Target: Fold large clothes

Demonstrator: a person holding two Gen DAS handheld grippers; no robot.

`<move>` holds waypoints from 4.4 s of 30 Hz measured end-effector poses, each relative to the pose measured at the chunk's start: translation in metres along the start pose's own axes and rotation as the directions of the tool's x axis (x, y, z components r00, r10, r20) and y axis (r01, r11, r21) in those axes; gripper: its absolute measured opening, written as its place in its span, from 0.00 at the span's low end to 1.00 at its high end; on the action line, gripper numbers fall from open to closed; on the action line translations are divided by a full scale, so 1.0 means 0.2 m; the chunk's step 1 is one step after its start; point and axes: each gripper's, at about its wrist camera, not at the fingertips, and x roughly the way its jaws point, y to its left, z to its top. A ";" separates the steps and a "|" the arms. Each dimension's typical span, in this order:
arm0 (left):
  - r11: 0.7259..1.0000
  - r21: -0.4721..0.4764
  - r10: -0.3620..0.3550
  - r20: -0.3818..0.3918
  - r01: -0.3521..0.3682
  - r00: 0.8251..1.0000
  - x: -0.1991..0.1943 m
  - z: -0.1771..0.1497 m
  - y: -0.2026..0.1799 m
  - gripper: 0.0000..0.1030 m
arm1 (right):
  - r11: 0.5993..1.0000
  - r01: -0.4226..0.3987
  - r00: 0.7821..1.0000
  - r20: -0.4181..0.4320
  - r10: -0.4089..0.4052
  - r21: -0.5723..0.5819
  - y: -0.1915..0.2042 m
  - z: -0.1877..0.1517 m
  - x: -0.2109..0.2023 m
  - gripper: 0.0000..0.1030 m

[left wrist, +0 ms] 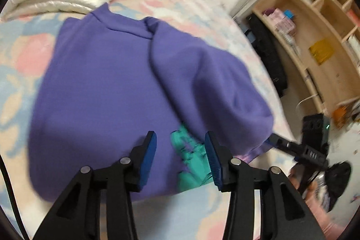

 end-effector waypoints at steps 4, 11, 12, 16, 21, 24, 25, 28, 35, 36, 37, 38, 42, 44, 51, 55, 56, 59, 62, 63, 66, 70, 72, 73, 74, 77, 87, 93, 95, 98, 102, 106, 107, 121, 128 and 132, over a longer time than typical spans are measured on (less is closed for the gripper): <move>0.995 -0.071 -0.067 0.011 0.068 0.998 0.13 0.05 0.01 0.41 | 0.996 -0.074 0.996 0.045 0.072 0.046 0.01 0.02 0.06 0.63; 0.986 -0.100 -0.128 0.033 0.131 0.991 0.32 0.11 -0.01 0.41 | 0.984 -0.111 0.992 0.083 0.100 0.140 -0.06 0.09 0.21 0.63; 0.982 -0.123 -0.142 0.048 0.147 0.989 0.33 0.12 -0.01 0.41 | 0.983 -0.118 0.990 0.097 0.104 0.142 -0.06 0.10 0.21 0.63; 0.970 -0.163 -0.164 0.101 0.179 0.981 0.36 0.14 -0.04 0.16 | 0.988 -0.074 0.989 0.133 0.056 0.139 -0.05 0.12 0.24 0.47; 0.983 -0.169 0.097 0.115 -0.076 0.989 0.30 0.15 -0.20 0.05 | 0.988 0.034 0.992 0.116 -0.052 0.154 0.00 0.14 0.21 0.14; 0.950 -0.159 0.280 0.045 -0.270 0.959 0.27 0.13 -0.27 0.05 | 0.981 0.068 0.989 0.115 -0.089 0.180 0.04 0.10 0.16 0.13; 0.939 -0.154 0.312 0.014 -0.306 0.950 0.28 0.11 -0.27 0.05 | 0.979 0.105 0.987 0.100 -0.124 0.177 0.05 0.08 0.16 0.13; 0.910 -0.128 0.393 -0.037 -0.394 0.919 0.41 0.01 -0.24 0.07 | 0.960 0.210 0.975 0.027 -0.218 0.183 -0.01 -0.02 0.25 0.13; 0.913 -0.063 0.405 0.030 -0.403 0.914 0.42 -0.03 -0.34 0.09 | 0.970 0.170 0.982 0.056 -0.182 0.171 -0.04 -0.06 0.24 0.18; 0.917 -0.060 0.397 0.030 -0.395 0.917 0.41 -0.03 -0.33 0.11 | 0.972 0.168 0.983 0.052 -0.179 0.166 -0.03 -0.05 0.22 0.20; 0.919 -0.058 0.392 0.032 -0.390 0.919 0.40 -0.02 -0.34 0.16 | 0.972 0.173 0.982 0.048 -0.183 0.160 -0.03 -0.05 0.21 0.23; 0.921 -0.055 0.389 0.036 -0.387 0.921 0.37 -0.04 -0.31 0.22 | 0.970 0.187 0.979 0.049 -0.196 0.153 -0.02 -0.05 0.19 0.25; 0.917 -0.044 0.399 0.080 -0.397 0.913 0.22 -0.06 -0.30 0.49 | 0.964 0.239 0.961 0.113 -0.252 0.113 0.04 -0.06 0.07 0.30; 0.916 -0.016 0.400 0.114 -0.401 0.909 0.17 -0.08 -0.34 0.53 | 0.960 0.268 0.947 0.162 -0.278 0.083 0.08 -0.08 0.00 0.30; 0.912 0.123 0.363 0.207 -0.392 0.909 0.20 0.00 -0.52 0.51 | 0.935 0.340 0.914 0.268 -0.304 -0.100 0.25 -0.01 0.02 0.20; 0.913 0.147 0.351 0.194 -0.381 0.916 0.32 0.08 -0.52 0.26 | 0.932 0.336 0.921 0.254 -0.295 -0.134 0.27 0.11 0.16 0.13; 0.913 0.144 0.350 0.200 -0.381 0.915 0.35 0.11 -0.53 0.23 | 0.932 0.336 0.921 0.254 -0.295 -0.138 0.27 0.13 0.18 0.12; 0.914 0.130 0.354 0.200 -0.383 0.913 0.42 0.17 -0.50 0.22 | 0.930 0.341 0.921 0.246 -0.301 -0.140 0.24 0.20 0.26 0.12; 0.910 0.087 0.389 0.157 -0.405 0.908 0.50 0.19 -0.40 0.21 | 0.925 0.359 0.922 0.200 -0.331 -0.127 0.18 0.22 0.36 0.11; 0.912 0.078 0.389 0.151 -0.403 0.909 0.51 0.18 -0.39 0.21 | 0.918 0.377 0.918 0.186 -0.351 -0.127 0.15 0.22 0.39 0.04; 0.909 0.098 0.387 0.165 -0.405 0.907 0.53 0.15 -0.36 0.21 | 0.920 0.368 0.921 0.184 -0.342 -0.132 0.12 0.19 0.40 0.03; 0.881 0.148 0.417 0.203 -0.448 0.886 0.55 0.12 -0.39 0.21 | 0.911 0.387 0.913 0.198 -0.356 -0.144 0.13 0.16 0.42 0.03; 0.880 0.150 0.416 0.217 -0.451 0.883 0.54 0.10 -0.40 0.21 | 0.913 0.384 0.915 0.193 -0.355 -0.140 0.13 0.17 0.41 0.03; 0.883 0.151 0.409 0.219 -0.445 0.886 0.53 0.10 -0.40 0.21 | 0.917 0.376 0.918 0.187 -0.349 -0.133 0.12 0.17 0.41 0.03; 0.883 0.152 0.408 0.220 -0.444 0.886 0.53 0.10 -0.40 0.21 | 0.921 0.367 0.922 0.181 -0.342 -0.128 0.12 0.18 0.41 0.03; 0.877 0.170 0.412 0.212 -0.449 0.886 0.51 0.10 -0.43 0.27 | 0.931 0.348 0.930 0.165 -0.327 -0.115 0.11 0.20 0.40 0.03; 0.906 0.107 0.389 0.170 -0.409 0.905 0.26 0.00 -0.50 0.48 | 0.948 0.301 0.940 0.198 -0.278 -0.099 0.26 0.11 0.21 0.05; 0.899 0.081 0.413 0.164 -0.430 0.896 0.05 -0.15 -0.49 0.48 | 0.943 0.298 0.941 0.212 -0.264 -0.149 0.39 -0.06 0.09 0.05; 0.902 0.074 0.412 0.156 -0.426 0.898 -0.01 -0.19 -0.48 0.49 | 0.942 0.292 0.944 0.208 -0.256 -0.166 0.43 -0.11 0.06 0.05; 0.901 0.064 0.416 0.149 -0.429 0.897 -0.10 -0.26 -0.46 0.57 | 0.937 0.289 0.947 0.202 -0.250 -0.195 0.49 -0.18 0.03 0.05; 0.919 0.025 0.388 0.139 -0.395 0.911 -0.20 -0.36 -0.39 0.63 | 0.928 0.293 0.947 0.206 -0.247 -0.231 0.55 -0.27 0.00 0.05; 0.959 -0.060 0.282 0.138 -0.276 0.950 -0.24 -0.44 -0.26 0.67 | 0.927 0.279 0.952 0.202 -0.232 -0.249 0.59 -0.32 -0.01 0.05; 0.970 -0.096 0.237 0.142 -0.225 0.961 -0.23 -0.46 -0.21 0.67 | 0.926 0.279 0.952 0.202 -0.231 -0.254 0.59 -0.33 -0.01 0.05; 0.946 -0.321 0.122 0.229 -0.043 0.966 -0.01 -0.39 0.17 0.67 | 0.919 0.293 0.949 0.193 -0.248 -0.264 0.57 -0.30 0.14 0.05; 0.929 -0.369 0.152 0.283 -0.038 0.947 0.08 -0.19 0.26 0.62 | 0.904 0.328 0.935 0.230 -0.270 -0.274 0.57 -0.17 0.22 0.05; 0.928 -0.368 0.193 0.328 -0.064 0.925 0.08 -0.11 0.27 0.35 | 0.890 0.363 0.920 0.261 -0.294 -0.277 0.55 -0.05 0.30 0.05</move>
